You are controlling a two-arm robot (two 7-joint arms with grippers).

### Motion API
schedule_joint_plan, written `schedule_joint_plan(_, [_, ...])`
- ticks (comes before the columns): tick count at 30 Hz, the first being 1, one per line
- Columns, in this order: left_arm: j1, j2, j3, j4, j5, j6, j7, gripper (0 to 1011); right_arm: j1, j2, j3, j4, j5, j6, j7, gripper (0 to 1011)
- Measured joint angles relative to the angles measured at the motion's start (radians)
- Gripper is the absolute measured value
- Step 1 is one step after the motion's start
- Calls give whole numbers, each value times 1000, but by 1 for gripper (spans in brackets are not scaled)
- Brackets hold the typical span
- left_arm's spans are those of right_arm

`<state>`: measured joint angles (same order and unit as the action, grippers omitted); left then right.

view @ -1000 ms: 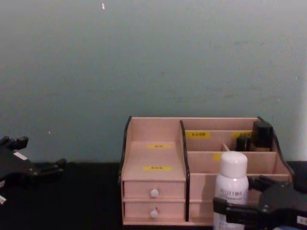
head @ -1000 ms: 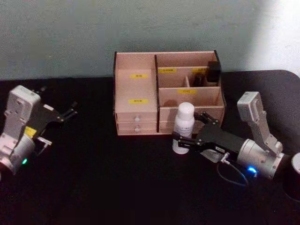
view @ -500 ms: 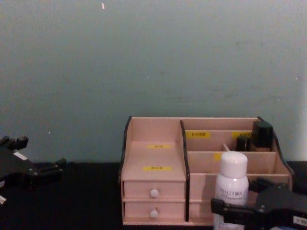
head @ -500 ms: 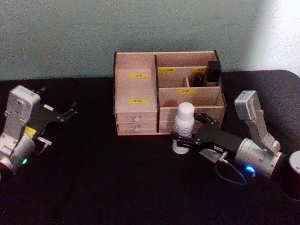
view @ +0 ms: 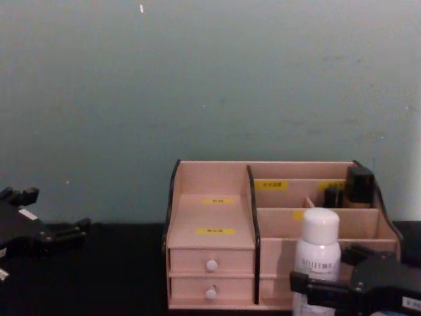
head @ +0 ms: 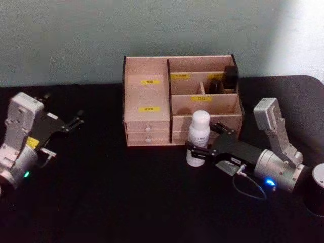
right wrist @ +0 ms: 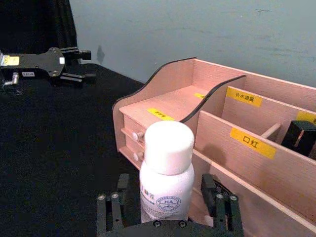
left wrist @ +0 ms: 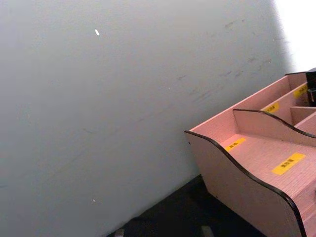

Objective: Pick up the facial cleanser and watermelon frost from the table and place them into the tiered storage box.

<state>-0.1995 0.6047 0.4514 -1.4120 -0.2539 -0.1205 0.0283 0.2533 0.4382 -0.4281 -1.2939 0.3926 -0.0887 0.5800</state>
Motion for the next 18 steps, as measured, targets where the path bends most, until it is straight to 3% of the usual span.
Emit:
schedule_joint_plan(12, [0, 0, 0, 0, 0, 0, 0, 1001, 0, 0, 0, 0, 0, -1, 0, 624])
schedule_joint_plan(18, [0, 0, 0, 0, 0, 0, 0, 1001, 0, 0, 0, 0, 0, -1, 0, 596])
